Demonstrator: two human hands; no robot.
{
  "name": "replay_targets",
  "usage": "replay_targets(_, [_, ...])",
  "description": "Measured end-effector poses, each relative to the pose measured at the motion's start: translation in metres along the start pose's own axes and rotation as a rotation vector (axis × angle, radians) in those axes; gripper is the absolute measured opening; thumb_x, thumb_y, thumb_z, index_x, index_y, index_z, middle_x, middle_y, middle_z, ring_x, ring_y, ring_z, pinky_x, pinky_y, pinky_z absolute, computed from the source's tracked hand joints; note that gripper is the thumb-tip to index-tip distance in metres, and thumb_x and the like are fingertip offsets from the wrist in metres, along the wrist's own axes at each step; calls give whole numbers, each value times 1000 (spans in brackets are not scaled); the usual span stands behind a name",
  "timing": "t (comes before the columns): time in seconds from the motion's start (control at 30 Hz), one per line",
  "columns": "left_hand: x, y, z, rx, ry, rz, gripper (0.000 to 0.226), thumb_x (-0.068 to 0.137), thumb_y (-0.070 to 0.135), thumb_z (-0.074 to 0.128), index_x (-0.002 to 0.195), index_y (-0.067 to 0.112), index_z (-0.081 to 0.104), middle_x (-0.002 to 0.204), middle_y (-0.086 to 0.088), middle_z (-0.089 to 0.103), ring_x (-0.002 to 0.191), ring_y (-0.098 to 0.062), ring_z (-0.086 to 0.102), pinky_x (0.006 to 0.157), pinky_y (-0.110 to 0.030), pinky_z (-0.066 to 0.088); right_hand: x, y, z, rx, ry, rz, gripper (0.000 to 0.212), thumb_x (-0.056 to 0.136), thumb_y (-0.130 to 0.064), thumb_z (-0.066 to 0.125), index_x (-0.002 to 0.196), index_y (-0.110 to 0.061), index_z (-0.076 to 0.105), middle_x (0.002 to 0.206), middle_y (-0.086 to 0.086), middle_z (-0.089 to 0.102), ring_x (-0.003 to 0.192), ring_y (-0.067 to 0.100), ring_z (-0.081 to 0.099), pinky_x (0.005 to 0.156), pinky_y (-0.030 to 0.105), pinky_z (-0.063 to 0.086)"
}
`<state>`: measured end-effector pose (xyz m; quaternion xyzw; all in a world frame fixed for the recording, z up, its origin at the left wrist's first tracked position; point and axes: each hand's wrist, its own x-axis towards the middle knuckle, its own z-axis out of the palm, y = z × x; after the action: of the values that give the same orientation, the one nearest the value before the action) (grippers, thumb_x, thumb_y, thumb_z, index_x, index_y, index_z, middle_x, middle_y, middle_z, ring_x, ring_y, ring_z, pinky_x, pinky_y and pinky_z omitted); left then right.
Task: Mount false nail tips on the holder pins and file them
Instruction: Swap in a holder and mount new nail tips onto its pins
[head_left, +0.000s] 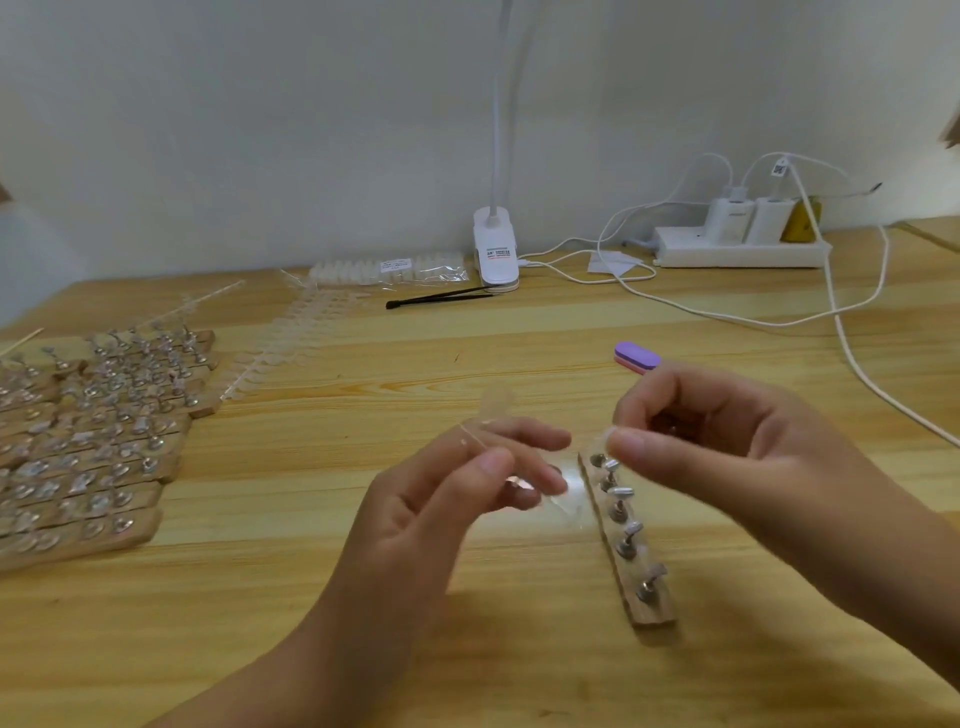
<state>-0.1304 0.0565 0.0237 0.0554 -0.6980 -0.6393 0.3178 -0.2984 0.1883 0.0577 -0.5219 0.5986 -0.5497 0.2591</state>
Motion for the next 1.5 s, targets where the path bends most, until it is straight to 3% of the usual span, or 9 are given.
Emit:
replay_targets(0.13, [9, -5, -1, -271, 27, -242, 28, 91, 31, 53, 88, 17, 77, 114, -13, 72, 103, -24, 70, 83, -22, 54, -3, 14, 10, -426, 63, -180, 14, 83, -41, 62, 76, -29, 60, 75, -10, 58, 72, 10, 51, 67, 13, 39])
replay_targets(0.27, [9, -5, 2, -335, -11, -319, 32, 92, 32, 53, 99, 12, 77, 118, -13, 71, 108, -24, 69, 86, -22, 54, -3, 21, 7, -524, 77, -197, 19, 88, -24, 70, 77, -29, 56, 74, -10, 57, 76, 11, 53, 67, 14, 39])
replay_targets(0.33, [8, -5, 3, -356, -9, -347, 31, 90, 30, 56, 99, 9, 77, 116, -14, 71, 107, -23, 69, 86, -21, 54, -2, 22, 7, -592, 88, -228, 15, 85, -29, 69, 80, -30, 55, 77, -12, 56, 78, 8, 54, 68, 13, 40])
replay_targets(0.5, [10, -2, 2, -505, -63, -448, 38, 90, 25, 57, 106, -6, 70, 120, -22, 68, 114, -30, 65, 86, -23, 55, -2, 20, 6, -597, 23, -350, 23, 87, -27, 64, 109, -31, 58, 93, -15, 59, 81, 8, 60, 71, 20, 49])
replay_targets(0.7, [14, 1, -2, -801, -149, -585, 24, 94, 24, 59, 91, 8, 77, 126, -23, 64, 116, -27, 65, 88, -25, 56, 3, 21, -1, -530, 101, -398, 10, 87, -16, 71, 96, -12, 71, 88, -3, 64, 77, 14, 64, 71, 24, 52])
replay_targets(0.93, [11, -1, 1, -616, -120, -480, 27, 91, 30, 55, 90, 12, 76, 125, -21, 65, 108, -22, 68, 84, -23, 56, 6, 19, -4, -414, 42, -211, 19, 81, -32, 65, 94, -20, 72, 83, -10, 68, 81, 11, 67, 73, 21, 54])
replay_targets(1.17, [9, -1, -1, -384, -77, -310, 31, 93, 33, 50, 93, 18, 77, 118, -15, 70, 94, -17, 71, 78, -21, 55, 7, 16, -18, -359, -117, -34, 16, 80, -16, 74, 88, -29, 70, 85, -5, 71, 81, 13, 68, 74, 20, 53])
replay_targets(1.33, [11, -6, -5, -345, 12, -312, 29, 89, 32, 54, 87, 15, 78, 101, -9, 74, 81, -11, 68, 68, -19, 54, 7, 3, -34, -408, -219, -24, 17, 76, -36, 72, 92, -38, 70, 82, -9, 71, 76, 12, 67, 70, 14, 51])
replay_targets(1.5, [15, -11, -7, -350, 66, -391, 29, 87, 30, 54, 79, 15, 78, 90, -5, 72, 72, -9, 65, 62, -19, 54, 4, 1, -38, -536, -329, 11, 14, 77, -31, 72, 88, -40, 71, 82, -18, 70, 78, 7, 67, 70, 12, 48])
